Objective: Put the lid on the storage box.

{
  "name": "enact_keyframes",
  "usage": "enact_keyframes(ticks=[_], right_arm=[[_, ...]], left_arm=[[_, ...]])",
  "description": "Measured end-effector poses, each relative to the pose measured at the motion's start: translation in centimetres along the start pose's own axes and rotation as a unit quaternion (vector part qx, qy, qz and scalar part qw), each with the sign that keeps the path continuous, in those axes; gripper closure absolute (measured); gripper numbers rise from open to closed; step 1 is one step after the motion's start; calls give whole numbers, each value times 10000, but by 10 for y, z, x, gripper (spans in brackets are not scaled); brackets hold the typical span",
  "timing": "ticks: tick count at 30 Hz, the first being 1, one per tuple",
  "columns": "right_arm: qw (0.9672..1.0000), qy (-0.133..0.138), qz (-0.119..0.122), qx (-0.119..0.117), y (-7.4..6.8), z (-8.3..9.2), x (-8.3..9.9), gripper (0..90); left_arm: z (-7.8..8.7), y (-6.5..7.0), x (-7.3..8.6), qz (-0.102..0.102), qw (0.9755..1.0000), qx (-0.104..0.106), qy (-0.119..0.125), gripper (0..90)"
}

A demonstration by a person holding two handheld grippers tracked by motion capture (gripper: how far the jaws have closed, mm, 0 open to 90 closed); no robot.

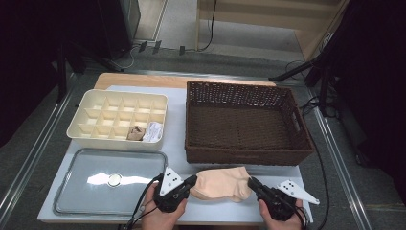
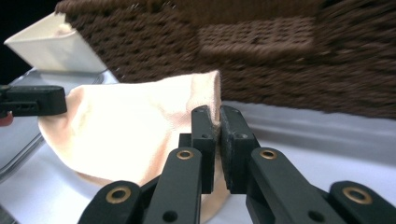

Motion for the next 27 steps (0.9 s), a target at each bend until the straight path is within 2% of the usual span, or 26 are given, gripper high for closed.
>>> enact_keyframes(ticks=[5,7,9,10,12,14,15,17,18,19,20,21,22,23,26,27], right_arm=[[9998,-196,15,-90,-7,-12,9,864],[9997,-240,66,-55,-7,-18,13,864],[9996,-270,15,-6,-4,-21,15,864],[9995,-308,18,53,-2,-22,17,861],[9993,-344,117,121,0,-26,19,828],[9984,-454,225,233,1,-29,23,744],[9987,-339,229,314,2,-28,23,689],[9980,-178,219,569,4,-26,22,602],[9976,-142,197,643,5,-26,21,568],[9976,-133,139,663,5,-26,22,559],[9977,-304,80,601,5,-28,25,550],[9975,-364,85,593,5,-30,26,549],[9977,-307,95,590,3,-30,27,569],[9979,-327,74,553,2,-30,27,612],[9981,-463,91,404,-5,-30,28,781],[9981,-512,121,327,-7,-30,29,799]], left_arm=[[0,-9,13,130,9999,-22,-110,900],[-1,-11,15,116,9998,-41,-154,900],[-2,-13,15,93,9998,-56,-171,900],[-3,-13,16,36,9997,-118,-216,900],[-8,-12,19,-278,9982,-303,-442,900],[-11,-12,23,-310,9980,-303,-454,866],[-10,-12,23,-244,9986,-297,-368,813],[-8,-15,22,18,9992,-365,-165,648],[-8,-17,22,193,9991,-350,-108,612],[-8,-19,23,407,9987,-302,-103,583],[-8,-19,23,457,9985,-278,-110,566],[-9,-19,24,542,9981,-249,-135,565],[-11,-19,26,595,9978,-213,-177,568],[-12,-19,27,650,9976,-146,-210,586],[-16,-15,28,672,9973,19,-295,768],[-16,-15,28,676,9973,41,-298,827]])
Point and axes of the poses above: each handheld gripper's, and its own axes: z roughly backward along the jaws, x roughly out of its underside, y roughly to its right, the point moved 3 cm from there along -z, roughly forward along the jaws, and after that the axes turned 15 degrees about x, right-handed, at the moved point
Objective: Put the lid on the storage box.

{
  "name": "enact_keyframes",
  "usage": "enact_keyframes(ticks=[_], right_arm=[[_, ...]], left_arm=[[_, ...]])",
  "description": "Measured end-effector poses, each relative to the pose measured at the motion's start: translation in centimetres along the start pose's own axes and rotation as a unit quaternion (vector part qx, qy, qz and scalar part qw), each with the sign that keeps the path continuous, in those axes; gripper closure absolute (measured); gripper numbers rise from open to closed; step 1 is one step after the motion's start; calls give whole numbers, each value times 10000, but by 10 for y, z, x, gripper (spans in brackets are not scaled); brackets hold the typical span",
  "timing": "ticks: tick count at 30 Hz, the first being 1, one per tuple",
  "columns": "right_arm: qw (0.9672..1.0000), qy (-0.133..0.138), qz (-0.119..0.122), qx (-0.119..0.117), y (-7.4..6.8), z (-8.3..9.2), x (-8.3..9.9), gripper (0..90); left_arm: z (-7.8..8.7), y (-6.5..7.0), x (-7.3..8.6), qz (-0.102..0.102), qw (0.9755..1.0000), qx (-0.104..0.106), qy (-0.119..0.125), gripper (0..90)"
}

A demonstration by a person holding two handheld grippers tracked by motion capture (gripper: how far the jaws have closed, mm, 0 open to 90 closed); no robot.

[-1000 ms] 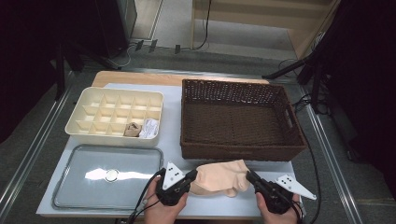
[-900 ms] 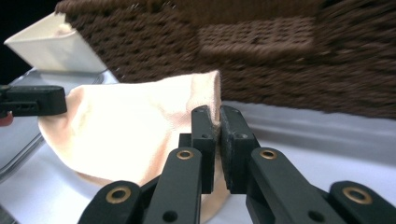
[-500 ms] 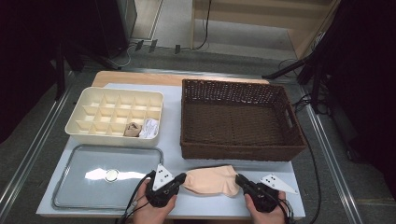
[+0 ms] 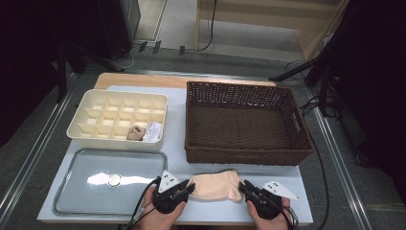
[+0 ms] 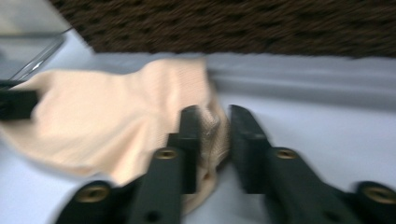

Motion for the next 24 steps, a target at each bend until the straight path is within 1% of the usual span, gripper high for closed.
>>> enact_keyframes(ticks=[1,2,3,4,5,7,8,9,10,11,13,14,15,16,18,22,24], right_arm=[[10000,-13,-33,-37,-1,1,-1,810],[9999,-25,-116,-112,0,3,-2,817],[9995,-17,-254,-173,2,5,-4,820],[9990,48,-379,-229,6,9,-8,825],[9988,51,-417,-237,8,11,-9,827],[9989,43,-404,-219,15,15,-11,833],[9990,16,-396,-201,17,14,-11,833],[9990,-17,-389,-209,18,13,-9,833],[9989,-50,-413,-212,17,11,-8,832],[9987,-68,-434,-241,16,10,-7,829],[9986,10,-427,-307,13,12,-9,825],[9986,79,-404,-327,11,14,-11,823],[9985,131,-400,-359,9,17,-13,821],[9981,226,-406,-411,6,20,-17,821],[9974,334,-387,-503,0,26,-22,821],[9967,483,-210,-622,-17,34,-29,819],[9961,522,-166,-697,-23,35,-31,818]], left_arm=[[1,0,-1,42,10000,36,-16,859],[2,-1,-1,92,9999,97,-51,869],[4,-1,-2,138,9997,154,-108,873],[5,-2,-2,136,9997,149,-120,876],[7,-3,-1,132,9997,135,-136,878],[7,-5,-1,94,9998,116,-155,880],[6,-5,-1,103,9998,114,-161,880],[5,-4,-1,68,9998,100,-167,880],[4,-3,-1,38,9998,131,-142,876],[3,-1,-1,-4,9997,194,-123,857],[3,1,-2,-7,9997,263,-17,738],[4,2,-3,5,9996,298,31,703],[5,2,-3,28,9994,335,78,702],[7,2,-4,5,9995,324,64,744],[8,2,-4,5,9994,327,85,801],[7,2,-4,20,9992,397,107,813],[7,3,-5,5,9991,412,115,825]])
Point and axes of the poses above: each handheld gripper's, and its own axes: z roughly backward along the jaws, x roughly out of its underside, y roughly to its right, the point moved 3 cm from there along -z, roughly forward along the jaws, and after that the axes turned 15 degrees about x, right-handed, at the moved point
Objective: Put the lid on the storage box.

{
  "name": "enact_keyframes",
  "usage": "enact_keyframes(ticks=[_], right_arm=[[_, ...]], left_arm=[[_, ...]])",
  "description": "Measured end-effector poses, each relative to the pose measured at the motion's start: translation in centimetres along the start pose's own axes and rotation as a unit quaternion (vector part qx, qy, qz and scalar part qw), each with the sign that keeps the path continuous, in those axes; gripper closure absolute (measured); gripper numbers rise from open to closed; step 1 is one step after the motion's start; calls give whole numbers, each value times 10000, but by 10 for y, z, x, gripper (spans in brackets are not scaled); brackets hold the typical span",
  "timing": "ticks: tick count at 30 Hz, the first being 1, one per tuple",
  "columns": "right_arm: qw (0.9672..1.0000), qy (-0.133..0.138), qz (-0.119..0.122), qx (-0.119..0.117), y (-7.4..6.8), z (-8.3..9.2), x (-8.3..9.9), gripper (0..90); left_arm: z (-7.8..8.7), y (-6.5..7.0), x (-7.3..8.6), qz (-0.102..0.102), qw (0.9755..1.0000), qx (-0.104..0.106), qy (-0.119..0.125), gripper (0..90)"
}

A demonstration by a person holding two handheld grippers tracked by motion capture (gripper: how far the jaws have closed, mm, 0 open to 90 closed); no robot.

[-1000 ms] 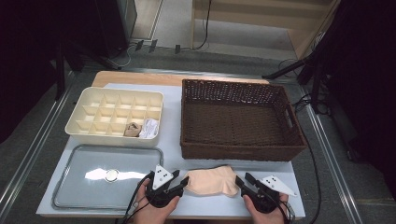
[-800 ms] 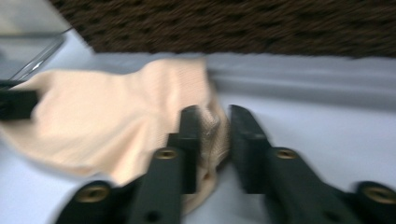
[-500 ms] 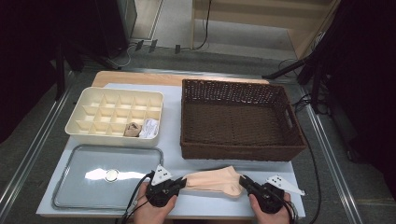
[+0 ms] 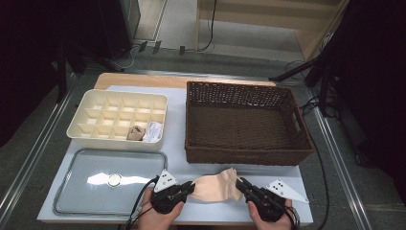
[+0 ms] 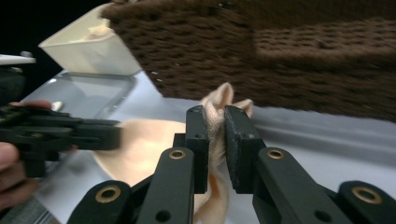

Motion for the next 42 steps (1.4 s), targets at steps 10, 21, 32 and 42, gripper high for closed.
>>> enact_keyframes(ticks=[10,21,32,42], right_arm=[[9985,36,456,-308,-52,-17,3,815],[9950,144,786,-592,-82,-41,15,596],[9992,4,393,81,-31,-19,29,573],[9977,-297,355,496,-36,-30,51,533]], left_arm=[[3,-1,-1,134,9999,86,67,668],[30,-12,0,175,9992,-42,362,685],[22,1,-4,169,9987,225,429,617],[-9,6,-3,212,9994,-221,147,423]])
Point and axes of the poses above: each handheld gripper's, and its own axes: z roughly backward along the jaws, x roughly out of its underside, y roughly to its right, the point moved 3 cm from there along -z, roughly forward along the jaws, and after that the axes turned 15 degrees about x, right-handed, at the moved point
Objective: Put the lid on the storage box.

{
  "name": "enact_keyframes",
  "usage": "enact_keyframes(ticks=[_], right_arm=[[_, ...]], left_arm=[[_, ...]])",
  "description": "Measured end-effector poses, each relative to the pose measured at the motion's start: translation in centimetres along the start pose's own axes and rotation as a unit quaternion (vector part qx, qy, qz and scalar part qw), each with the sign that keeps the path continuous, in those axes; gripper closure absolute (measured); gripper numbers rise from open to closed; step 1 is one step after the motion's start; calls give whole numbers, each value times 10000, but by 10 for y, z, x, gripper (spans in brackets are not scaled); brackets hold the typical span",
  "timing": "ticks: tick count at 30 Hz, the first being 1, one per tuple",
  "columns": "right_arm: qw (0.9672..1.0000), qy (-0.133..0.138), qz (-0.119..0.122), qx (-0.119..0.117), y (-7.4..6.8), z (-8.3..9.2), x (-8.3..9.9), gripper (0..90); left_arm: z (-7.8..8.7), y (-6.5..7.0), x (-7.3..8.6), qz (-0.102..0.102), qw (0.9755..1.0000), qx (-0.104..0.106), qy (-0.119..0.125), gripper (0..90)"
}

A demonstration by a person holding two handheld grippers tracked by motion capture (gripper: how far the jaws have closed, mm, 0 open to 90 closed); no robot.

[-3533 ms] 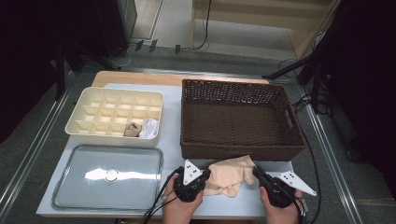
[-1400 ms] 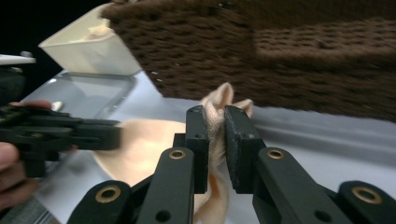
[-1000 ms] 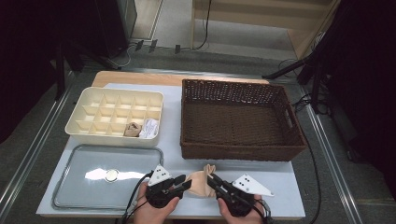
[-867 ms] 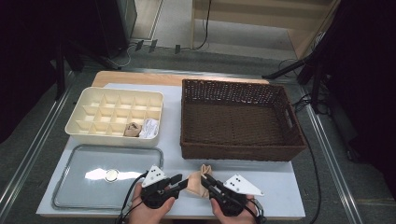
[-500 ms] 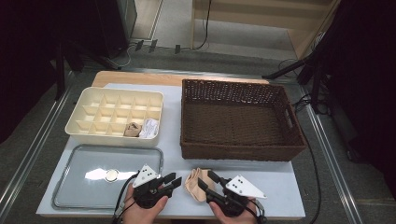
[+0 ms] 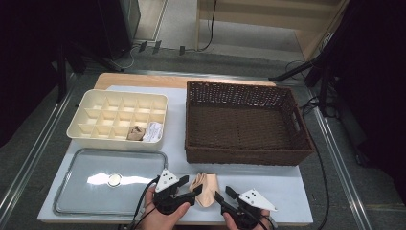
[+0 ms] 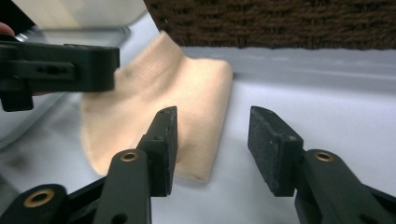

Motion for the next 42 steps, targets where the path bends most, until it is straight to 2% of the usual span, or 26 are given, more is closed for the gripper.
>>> enact_keyframes(ticks=[1,2,6,7,9,10,12,15,17,18,19,20,22,23,25,27,28,30,32,33,35,37,40,42], right_arm=[[10000,10,-7,33,-1,0,0,538],[10000,-5,-57,30,-1,0,1,556],[9997,-155,-105,-145,-7,-2,4,642],[9995,-205,-71,-240,-10,-3,4,697],[9993,-250,-17,-266,-12,-3,4,796],[9991,-287,-46,-318,-11,-2,2,826],[9994,-234,4,-257,-7,1,-1,842],[9997,-178,30,-143,4,5,-5,850],[9996,-252,54,-121,8,2,-3,837],[9996,-273,18,-106,8,1,-1,813],[9997,-232,-51,-45,7,2,0,740],[9999,-90,-81,114,8,3,-1,633],[9995,-49,-210,245,9,4,0,575],[9993,-58,-328,187,9,4,2,567],[9993,-66,-349,136,8,3,5,606],[9992,-162,-354,8,7,2,4,716],[9989,-227,-392,-81,7,2,4,760],[9986,-234,-439,-183,7,3,3,818],[9987,-195,-426,-220,6,4,1,830],[9988,-182,-397,-235,6,5,0,833],[9990,-77,-341,-280,4,7,-3,836],[9991,8,-283,-319,2,9,-5,839],[9989,151,-201,-394,-2,13,-8,848],[9985,196,-147,-485,-5,17,-11,859]], left_arm=[[-1,-1,3,-59,9999,-66,-127,463],[-1,-2,4,-91,9997,-67,-198,555],[0,-2,5,-54,9996,46,-290,697],[0,-2,5,-39,9995,70,-289,727],[0,0,5,17,9996,156,-242,758],[1,1,4,20,9996,201,-204,764],[0,5,4,0,9994,284,-177,770],[-7,7,9,-60,9992,221,-317,775],[-8,6,11,-33,9995,199,-250,773],[-8,6,11,-15,9995,206,-229,771],[-7,6,11,-38,9996,190,-201,764],[-7,6,11,-44,9996,195,-183,748],[-6,6,12,-66,9997,191,-145,718],[-5,7,11,-68,9997,210,-113,680],[-3,8,8,-64,9997,226,-34,611],[-1,10,4,-99,9997,227,44,535],[1,12,1,-121,9996,233,113,533],[5,15,-2,-214,9994,182,183,560],[8,19,-3,-335,9990,146,254,678],[8,23,-3,-376,9988,242,218,771],[4,27,-3,-438,9983,382,74,865],[-3,29,-1,-456,9977,494,-131,900],[-14,24,5,-409,9977,350,-416,900],[-18,19,9,-356,9978,274,-479,900]])
Point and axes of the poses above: each handheld gripper's, and its own axes: z roughly backward along the jaws, x roughly out of its underside, y roughly to its right, the point moved 3 cm from there along -z, roughly forward along the jaws, and after that the axes turned 15 degrees about x, right-handed, at the moved point
